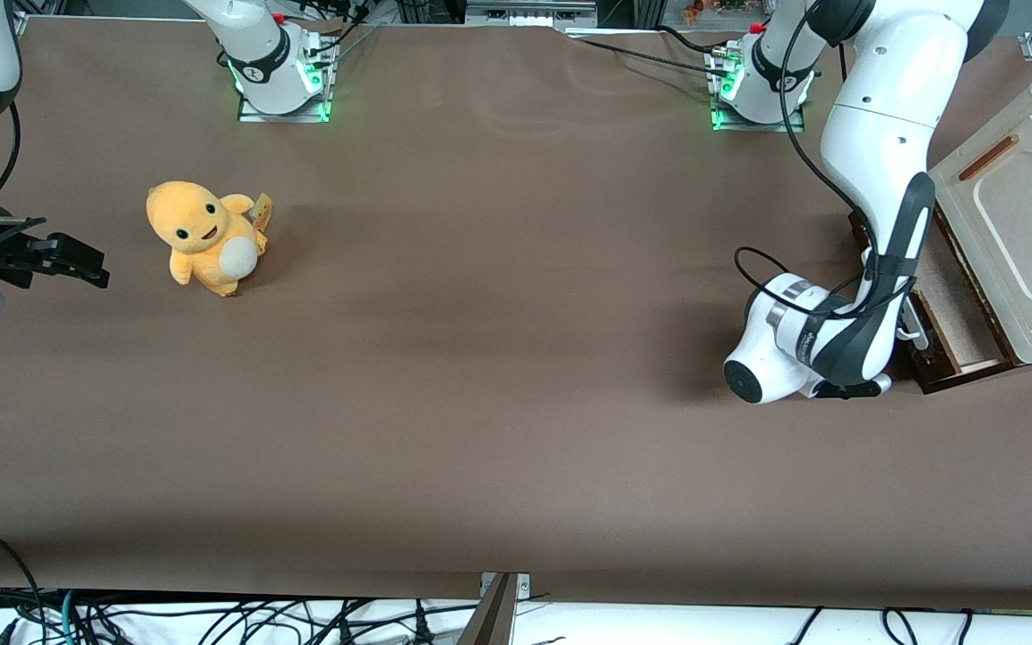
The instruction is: Open lower drawer with left arm only
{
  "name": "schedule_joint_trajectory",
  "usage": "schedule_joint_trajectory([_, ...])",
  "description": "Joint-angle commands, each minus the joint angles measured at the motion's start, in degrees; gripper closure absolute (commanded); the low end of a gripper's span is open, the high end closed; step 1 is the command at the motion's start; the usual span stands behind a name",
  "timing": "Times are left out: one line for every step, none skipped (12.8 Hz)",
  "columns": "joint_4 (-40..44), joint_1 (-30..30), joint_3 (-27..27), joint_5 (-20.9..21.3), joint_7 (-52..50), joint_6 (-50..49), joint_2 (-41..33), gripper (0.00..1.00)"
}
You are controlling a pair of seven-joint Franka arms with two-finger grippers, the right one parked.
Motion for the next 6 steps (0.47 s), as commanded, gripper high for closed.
schedule_joint_trajectory([2.71, -1.65, -0.46, -3.32, 3.17, -0.66, 1.52, 0.98])
schedule_joint_trajectory([2.79, -1.65, -0.46, -3.41, 3.26, -0.57, 1.52, 0.88])
schedule_joint_trajectory([2.88, -1.56, -0.46, -3.67, 3.26, -0.49, 1.35, 0.25])
schedule_joint_trajectory([2.88, -1.47, -0.46, -3.67, 3.09, -0.31, 1.26, 0.0])
schedule_joint_trajectory([2.97, -1.12, -0.46, -3.67, 3.43, -0.22, 1.08, 0.0])
schedule_joint_trajectory([4.19, -0.86, -0.55, -3.76, 3.87, -0.05, 0.91, 0.0])
